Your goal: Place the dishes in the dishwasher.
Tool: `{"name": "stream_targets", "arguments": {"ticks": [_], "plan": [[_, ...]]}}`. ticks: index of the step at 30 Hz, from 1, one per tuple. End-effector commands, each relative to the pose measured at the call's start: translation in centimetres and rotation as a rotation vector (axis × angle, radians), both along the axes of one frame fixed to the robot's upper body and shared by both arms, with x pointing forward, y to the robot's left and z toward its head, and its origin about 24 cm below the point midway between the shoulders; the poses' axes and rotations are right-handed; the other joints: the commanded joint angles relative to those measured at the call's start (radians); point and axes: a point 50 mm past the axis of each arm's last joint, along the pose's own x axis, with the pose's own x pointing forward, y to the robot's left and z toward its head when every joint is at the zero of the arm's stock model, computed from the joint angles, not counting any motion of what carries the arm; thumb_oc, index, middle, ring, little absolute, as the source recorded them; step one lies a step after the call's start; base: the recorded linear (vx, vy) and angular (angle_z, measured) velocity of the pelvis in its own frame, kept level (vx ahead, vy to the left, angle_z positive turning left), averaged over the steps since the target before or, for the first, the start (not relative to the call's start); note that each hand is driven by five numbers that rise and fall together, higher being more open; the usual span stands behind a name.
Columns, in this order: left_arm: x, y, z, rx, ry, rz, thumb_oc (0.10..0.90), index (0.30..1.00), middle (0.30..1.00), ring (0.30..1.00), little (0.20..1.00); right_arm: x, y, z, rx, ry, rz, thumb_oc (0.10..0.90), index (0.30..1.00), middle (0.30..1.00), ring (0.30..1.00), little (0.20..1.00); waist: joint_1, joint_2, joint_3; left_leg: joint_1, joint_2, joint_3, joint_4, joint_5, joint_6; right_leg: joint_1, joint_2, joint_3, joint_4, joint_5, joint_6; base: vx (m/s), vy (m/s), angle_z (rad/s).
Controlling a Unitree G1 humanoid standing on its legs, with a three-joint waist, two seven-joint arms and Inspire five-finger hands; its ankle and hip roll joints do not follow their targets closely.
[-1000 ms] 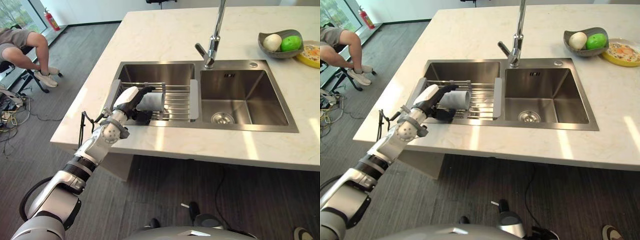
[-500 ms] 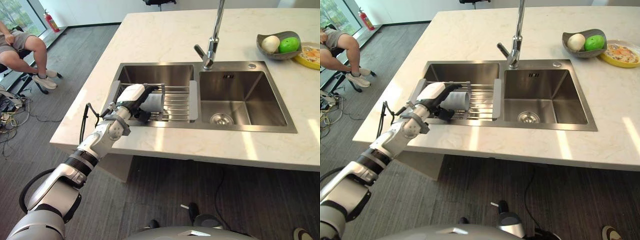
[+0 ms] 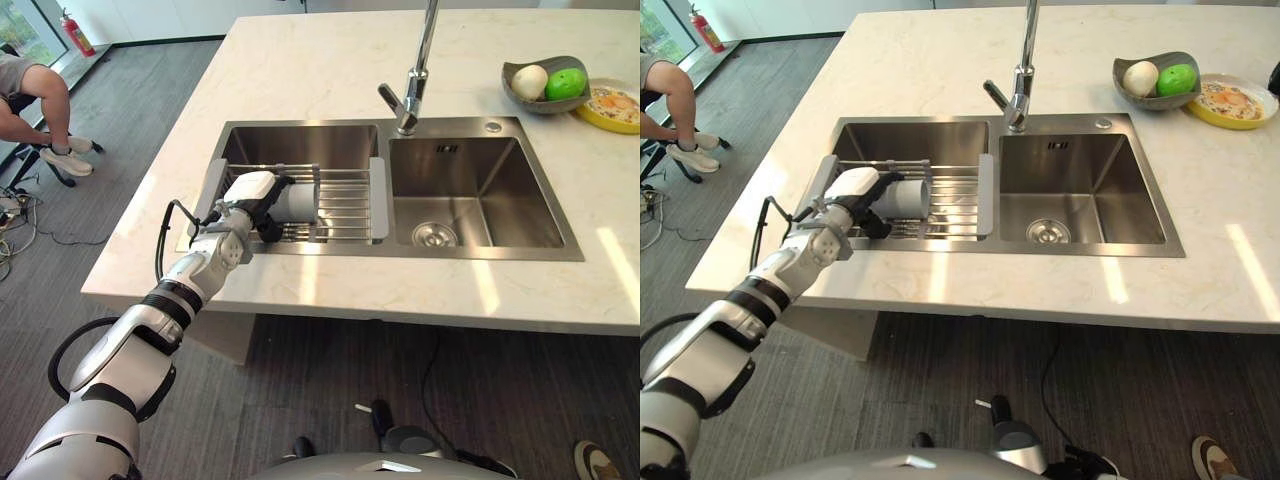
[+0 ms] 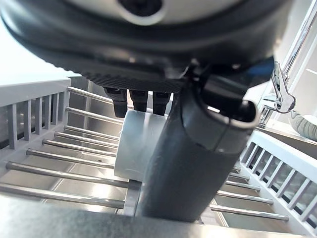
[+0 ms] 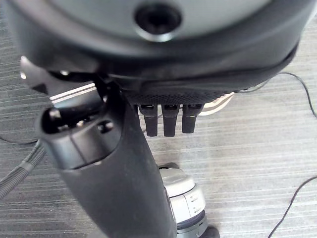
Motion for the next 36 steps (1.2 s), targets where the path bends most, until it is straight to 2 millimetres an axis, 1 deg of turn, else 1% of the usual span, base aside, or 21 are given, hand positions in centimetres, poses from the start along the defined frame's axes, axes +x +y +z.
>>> {"name": "stream_targets", "arguments": {"ticks": [1,7,15,16,17,18,21,25,29,32,34,36], "plan": [[2.8,-0.5,8.5,0.014,-0.246,0.008,0.8,0.9,0.9,0.9,0.9,0.1,-0.1,0.0,-0.001,0.003,-0.014,0.8,0.9,0.9,0.9,0.9,0.011,-0.054,-0.001,0.032,0.052,0.012,0.003,-0.045,-0.017,0.037,-0.133,0.007,0.015,-0.038,0.16,0.0,0.0,0.0],[3.6,0.0,8.7,0.056,-0.207,0.05,0.8,0.9,0.9,0.9,0.9,0.4,-0.2,0.0,-0.007,0.003,-0.006,0.8,0.9,0.9,0.9,0.9,0.001,-0.057,0.013,0.021,0.055,0.025,0.003,-0.041,-0.018,0.011,-0.129,0.023,0.015,-0.029,0.163,0.0,-0.003,-0.09],[4.2,-0.5,8.7,0.072,-0.161,0.06,0.8,0.9,0.9,0.9,0.9,1.4,-0.3,0.1,-0.009,-0.009,-0.004,0.8,0.9,0.9,0.9,0.9,-0.006,-0.055,0.026,0.008,0.054,0.037,0.003,-0.038,-0.018,-0.014,-0.127,0.038,0.015,-0.021,0.167,0.01,-0.003,-0.07],[4.4,-0.6,8.7,0.078,-0.143,0.066,0.543,0.514,0.514,0.514,0.514,1.5,-0.3,0.1,-0.012,-0.009,-0.001,0.8,0.9,0.9,0.9,0.9,-0.009,-0.054,0.029,0.005,0.055,0.041,0.003,-0.037,-0.017,-0.022,-0.127,0.042,0.015,-0.019,0.168,0.0,0.0,-0.03],[4.4,-0.6,8.7,0.078,-0.143,0.066,0.543,0.514,0.514,0.514,0.514,1.5,-0.3,0.1,-0.012,-0.009,-0.001,0.8,0.9,0.9,0.9,0.9,-0.009,-0.054,0.029,0.005,0.055,0.041,0.003,-0.037,-0.017,-0.022,-0.127,0.042,0.015,-0.019,0.168,0.0,0.0,0.0],[4.6,-0.5,8.2,0.102,-0.104,0.078,0.4,0.3,0.3,0.3,0.3,1.4,-0.3,0.1,-0.01,0.001,0.001,0.8,0.9,0.9,0.9,0.9,-0.013,-0.053,0.03,0.004,0.054,0.048,0.003,-0.038,-0.017,-0.028,-0.126,0.047,0.015,-0.016,0.17,0.0,0.0,0.0],[4.7,-0.5,7.2,0.142,-0.035,0.081,0.4,0.3,0.3,0.3,0.3,1.1,-0.4,0.0,-0.011,0.023,-0.002,0.8,0.9,0.9,0.9,0.9,-0.016,-0.052,0.03,0.006,0.055,0.057,0.003,-0.04,-0.018,-0.03,-0.124,0.051,0.015,-0.016,0.17,0.01,-0.003,-0.1],[4.6,-1.3,7.0,0.144,-0.015,0.051,0.4,0.3,0.3,0.3,0.3,0.7,-0.4,0.0,-0.01,0.041,-0.003,0.8,0.9,0.9,0.9,0.9,-0.014,-0.048,0.027,0.012,0.056,0.057,0.003,-0.043,-0.018,-0.023,-0.123,0.052,0.015,-0.021,0.167,0.03,-0.006,-0.05],[4.5,-2.2,7.0,0.123,-0.046,0.015,0.4,0.3,0.3,0.3,0.3,0.6,-0.1,-0.1,0.0,0.047,0.011,0.8,0.9,0.9,0.9,0.9,-0.008,-0.043,0.019,0.026,0.06,0.051,0.003,-0.046,-0.019,-0.004,-0.118,0.044,0.015,-0.034,0.161,0.02,-0.006,0.0],[4.2,-2.5,8.1,0.082,-0.114,-0.013,0.4,0.3,0.3,0.3,0.3,0.9,-0.1,-0.1,0.002,0.03,0.016,0.8,0.9,0.9,0.9,0.9,0.002,-0.04,0.014,0.035,0.067,0.041,0.003,-0.045,-0.022,0.013,-0.112,0.036,0.015,-0.048,0.156,0.02,-0.055,0.03],[3.7,-2.4,9.2,0.044,-0.191,-0.038,0.4,0.3,0.3,0.3,0.3,1.1,0.0,0.0,0.006,0.012,0.016,0.8,0.9,0.9,0.9,0.9,0.015,-0.039,0.012,0.041,0.072,0.03,0.003,-0.039,-0.023,0.024,-0.107,0.033,0.015,-0.06,0.15,0.02,-0.087,0.1],[2.9,-1.7,10.3,-0.011,-0.285,-0.05,0.4,0.3,0.3,0.3,0.3,1.5,0.1,0.0,0.009,-0.013,0.018,0.8,0.9,0.9,0.9,0.9,0.035,-0.04,0.012,0.041,0.079,0.01,0.007,-0.023,-0.025,0.041,-0.101,0.023,0.015,-0.074,0.138,0.01,-0.123,0.03]]}}
